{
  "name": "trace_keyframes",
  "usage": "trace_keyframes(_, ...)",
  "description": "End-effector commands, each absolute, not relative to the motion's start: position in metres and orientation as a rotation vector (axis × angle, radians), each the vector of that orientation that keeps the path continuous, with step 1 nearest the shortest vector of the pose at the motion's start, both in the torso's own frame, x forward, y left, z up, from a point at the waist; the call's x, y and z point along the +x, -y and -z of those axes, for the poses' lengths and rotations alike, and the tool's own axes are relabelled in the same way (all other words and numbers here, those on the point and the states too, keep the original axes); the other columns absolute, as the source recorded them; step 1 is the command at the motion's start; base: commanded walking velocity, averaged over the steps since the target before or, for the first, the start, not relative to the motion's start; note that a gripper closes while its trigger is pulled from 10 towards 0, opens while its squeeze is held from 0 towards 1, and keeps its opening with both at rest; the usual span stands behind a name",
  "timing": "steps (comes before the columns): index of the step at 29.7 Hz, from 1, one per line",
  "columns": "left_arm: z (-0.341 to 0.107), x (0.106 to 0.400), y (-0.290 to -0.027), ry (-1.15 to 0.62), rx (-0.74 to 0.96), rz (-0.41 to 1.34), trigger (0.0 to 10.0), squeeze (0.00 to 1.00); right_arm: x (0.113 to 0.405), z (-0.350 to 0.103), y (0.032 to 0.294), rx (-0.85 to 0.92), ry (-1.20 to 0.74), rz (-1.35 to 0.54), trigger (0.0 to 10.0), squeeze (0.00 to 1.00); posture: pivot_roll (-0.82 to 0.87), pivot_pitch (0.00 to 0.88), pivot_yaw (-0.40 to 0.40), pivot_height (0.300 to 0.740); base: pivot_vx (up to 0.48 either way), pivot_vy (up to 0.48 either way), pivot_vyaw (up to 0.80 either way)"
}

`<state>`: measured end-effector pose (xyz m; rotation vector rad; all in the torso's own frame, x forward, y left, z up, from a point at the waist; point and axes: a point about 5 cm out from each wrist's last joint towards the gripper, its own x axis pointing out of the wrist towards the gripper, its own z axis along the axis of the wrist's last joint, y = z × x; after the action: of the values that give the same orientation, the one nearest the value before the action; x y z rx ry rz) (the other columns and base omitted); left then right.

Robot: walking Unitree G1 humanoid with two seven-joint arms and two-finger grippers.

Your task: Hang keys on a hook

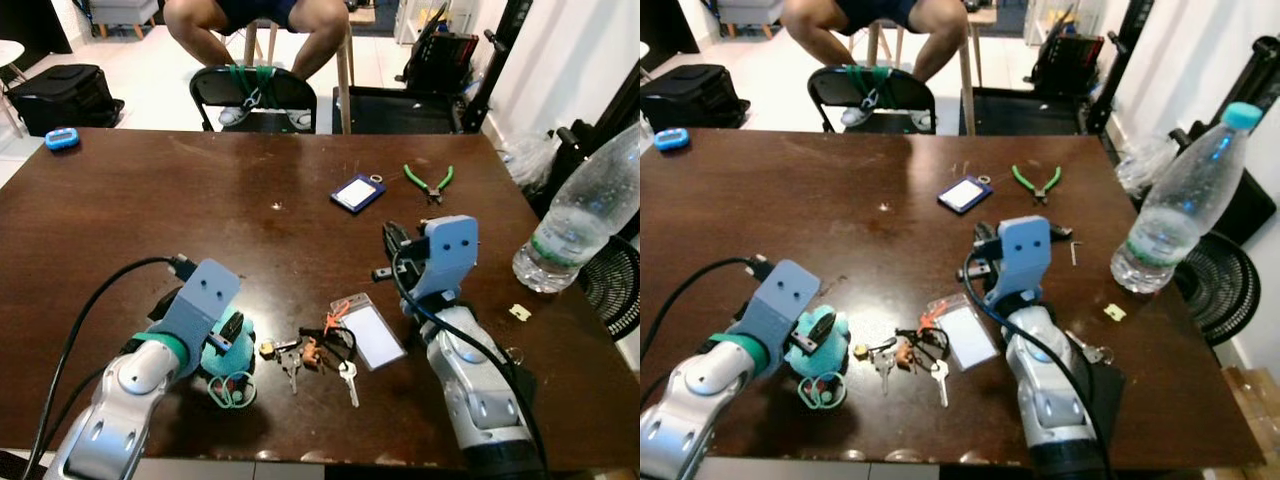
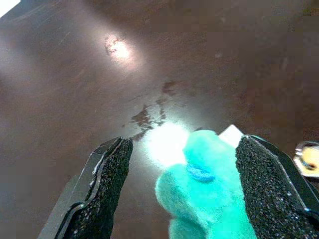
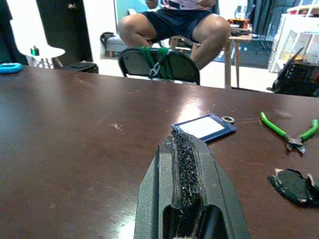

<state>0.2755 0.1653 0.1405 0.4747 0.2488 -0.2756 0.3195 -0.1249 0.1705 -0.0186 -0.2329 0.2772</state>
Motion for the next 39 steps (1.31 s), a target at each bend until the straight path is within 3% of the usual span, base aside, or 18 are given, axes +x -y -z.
trace_keyframes(1, -0.139, 0.272, -0.162, -0.262, 0.433, 0.309, 10.0, 0.00, 0.321, -0.169, 0.120, -0.018, 0.221, -0.299, 10.0, 0.00, -0.06, 0.000, 0.065, 0.740, 0.000, 0.000, 0.00)
trace_keyframes(4, -0.139, 0.268, -0.154, -0.262, 0.392, 0.360, 10.0, 0.00, 0.324, -0.171, 0.116, -0.005, 0.223, -0.320, 10.0, 0.00, -0.06, 0.000, 0.062, 0.740, 0.000, 0.000, 0.00)
trace_keyframes(6, -0.147, 0.268, -0.127, -0.211, 0.345, 0.451, 10.0, 0.00, 0.327, -0.175, 0.107, 0.026, 0.232, -0.345, 10.0, 0.00, -0.06, 0.000, 0.062, 0.740, 0.000, 0.000, 0.00)
trace_keyframes(8, -0.150, 0.269, -0.122, -0.193, 0.345, 0.459, 10.0, 0.00, 0.327, -0.175, 0.106, 0.029, 0.233, -0.346, 10.0, 0.00, -0.06, 0.000, 0.062, 0.740, 0.000, 0.000, 0.00)
trace_keyframes(15, -0.147, 0.279, -0.122, -0.207, 0.362, 0.421, 10.0, 0.00, 0.324, -0.173, 0.107, 0.029, 0.229, -0.342, 10.0, 0.00, -0.09, 0.000, 0.067, 0.740, 0.000, 0.000, 0.00)
trace_keyframes(23, -0.149, 0.289, -0.090, -0.204, 0.367, 0.622, 10.0, 0.00, 0.324, -0.175, 0.119, 0.014, 0.234, -0.298, 10.0, 0.00, -0.11, 0.023, 0.086, 0.740, 0.000, 0.000, 0.00)
trace_keyframes(31, -0.142, 0.296, -0.081, -0.253, 0.354, 0.617, 10.0, 0.00, 0.321, -0.168, 0.134, -0.011, 0.211, -0.247, 10.0, 0.00, -0.13, 0.037, 0.107, 0.740, 0.000, 0.000, 0.00)
trace_keyframes(39, -0.133, 0.301, -0.076, -0.297, 0.344, 0.626, 10.0, 0.00, 0.320, -0.165, 0.134, -0.012, 0.197, -0.244, 10.0, 0.00, -0.12, 0.041, 0.113, 0.740, 0.000, 0.000, 0.00)
